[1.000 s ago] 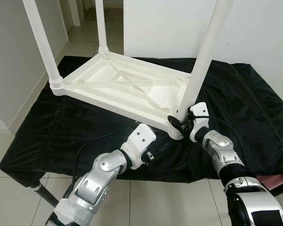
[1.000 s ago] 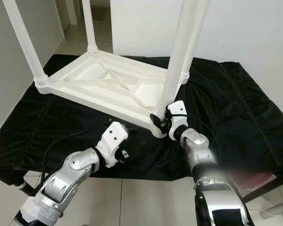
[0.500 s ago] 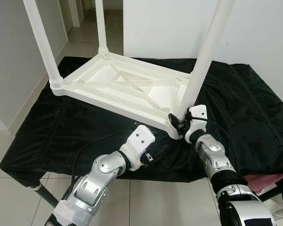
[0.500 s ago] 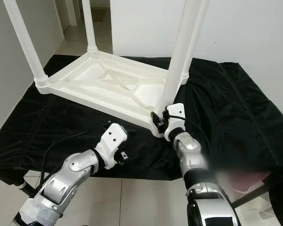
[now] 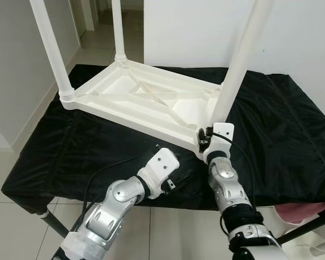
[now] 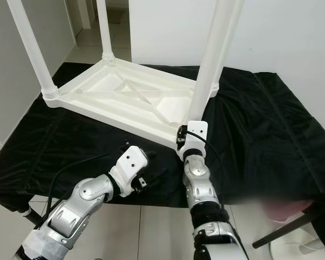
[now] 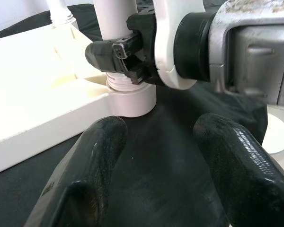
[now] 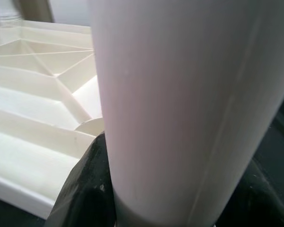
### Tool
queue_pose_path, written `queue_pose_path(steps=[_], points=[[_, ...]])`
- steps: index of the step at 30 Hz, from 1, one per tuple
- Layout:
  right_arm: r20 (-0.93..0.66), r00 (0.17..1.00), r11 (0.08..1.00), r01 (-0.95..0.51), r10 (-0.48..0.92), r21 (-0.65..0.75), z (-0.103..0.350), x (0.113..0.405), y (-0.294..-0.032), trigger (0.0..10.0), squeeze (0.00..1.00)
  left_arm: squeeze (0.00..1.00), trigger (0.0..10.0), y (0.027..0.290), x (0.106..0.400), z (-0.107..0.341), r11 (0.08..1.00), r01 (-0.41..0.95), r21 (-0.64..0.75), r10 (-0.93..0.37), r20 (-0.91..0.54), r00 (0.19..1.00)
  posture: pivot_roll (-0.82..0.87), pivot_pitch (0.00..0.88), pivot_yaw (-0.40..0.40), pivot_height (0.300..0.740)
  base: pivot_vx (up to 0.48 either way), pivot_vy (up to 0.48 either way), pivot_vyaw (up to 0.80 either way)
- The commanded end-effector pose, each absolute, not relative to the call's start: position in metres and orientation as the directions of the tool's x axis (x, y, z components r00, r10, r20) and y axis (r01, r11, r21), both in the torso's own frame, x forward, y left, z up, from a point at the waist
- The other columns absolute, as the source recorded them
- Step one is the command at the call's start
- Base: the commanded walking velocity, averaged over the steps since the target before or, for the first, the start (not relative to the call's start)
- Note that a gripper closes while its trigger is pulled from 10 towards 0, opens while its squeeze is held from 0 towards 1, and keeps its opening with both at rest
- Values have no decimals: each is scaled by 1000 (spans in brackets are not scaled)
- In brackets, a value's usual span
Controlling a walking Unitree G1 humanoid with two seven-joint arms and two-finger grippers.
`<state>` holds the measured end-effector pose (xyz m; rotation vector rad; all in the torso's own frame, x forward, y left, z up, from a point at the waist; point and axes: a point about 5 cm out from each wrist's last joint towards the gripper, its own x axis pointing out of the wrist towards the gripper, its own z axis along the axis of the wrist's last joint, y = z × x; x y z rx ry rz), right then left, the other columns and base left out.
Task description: Building children table
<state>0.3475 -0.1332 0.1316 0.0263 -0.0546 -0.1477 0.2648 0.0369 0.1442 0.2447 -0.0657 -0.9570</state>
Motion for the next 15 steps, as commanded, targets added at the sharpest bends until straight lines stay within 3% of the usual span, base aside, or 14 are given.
queue_pose_path(steps=[1,6,7,9,10,12,13,15], points=[[24,976,976,216,-217,26,123,342,-137,10000,0,0,10000,35,264,141,552,799,238,-813,-57,579,12,3,-39,740,0,0,0],[20,968,968,249,-250,22,123,339,-140,10000,0,0,10000,34,264,142,554,796,243,-812,-52,581,13,2,-41,740,0,0,0],[28,969,970,243,-244,27,124,339,-141,10000,184,0,10000,34,264,142,555,795,243,-812,-50,582,14,0,-42,740,0,0,0],[33,970,970,242,-243,28,125,339,-142,10000,184,0,10000,34,264,142,556,795,244,-811,-49,583,14,0,-42,740,0,0,0],[37,972,972,228,-231,56,126,339,-143,10000,522,0,10000,34,264,142,556,794,245,-811,-48,583,14,0,-43,740,0,0,0],[37,972,972,228,-231,56,126,339,-143,10000,522,0,10000,34,264,142,556,794,245,-811,-48,583,14,0,-43,740,0,0,0],[45,973,973,222,-225,62,128,339,-144,10000,1000,0,10000,34,263,142,556,794,246,-811,-45,583,14,0,-43,740,0,0,0],[50,976,975,207,-211,76,130,339,-144,10000,1000,0,10000,34,263,142,557,795,242,-812,-41,582,14,0,-43,740,0,0,0]])
